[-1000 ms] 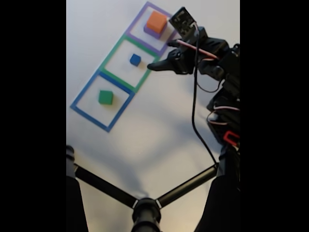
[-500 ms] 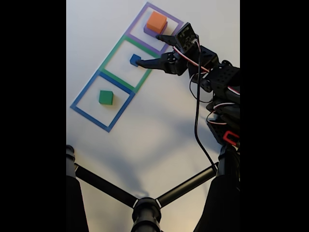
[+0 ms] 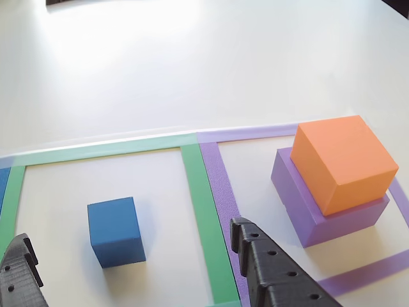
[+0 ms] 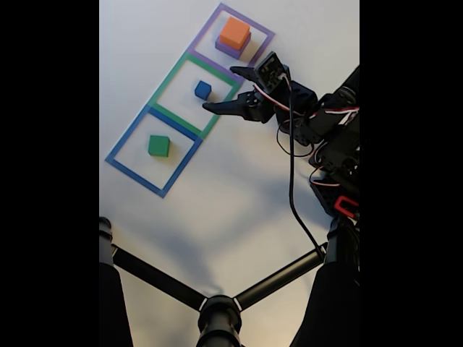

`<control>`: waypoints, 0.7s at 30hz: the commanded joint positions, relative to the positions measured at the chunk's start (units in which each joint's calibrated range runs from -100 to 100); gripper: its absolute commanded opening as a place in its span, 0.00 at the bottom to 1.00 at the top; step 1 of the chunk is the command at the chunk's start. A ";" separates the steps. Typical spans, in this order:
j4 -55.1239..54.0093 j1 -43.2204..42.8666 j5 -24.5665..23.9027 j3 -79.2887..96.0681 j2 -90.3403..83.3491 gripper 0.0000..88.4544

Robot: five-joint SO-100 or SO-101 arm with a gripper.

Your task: Tower of hanoi

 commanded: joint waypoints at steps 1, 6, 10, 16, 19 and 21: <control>-6.36 -2.18 0.00 -3.40 5.15 0.43; -10.65 -2.64 0.00 -6.31 11.08 0.42; -12.02 -3.10 0.00 -8.30 14.60 0.41; -12.19 -4.09 0.00 -10.85 17.81 0.41; -12.91 -4.47 0.00 -11.39 19.17 0.41; -13.32 -4.47 0.00 -11.67 20.05 0.41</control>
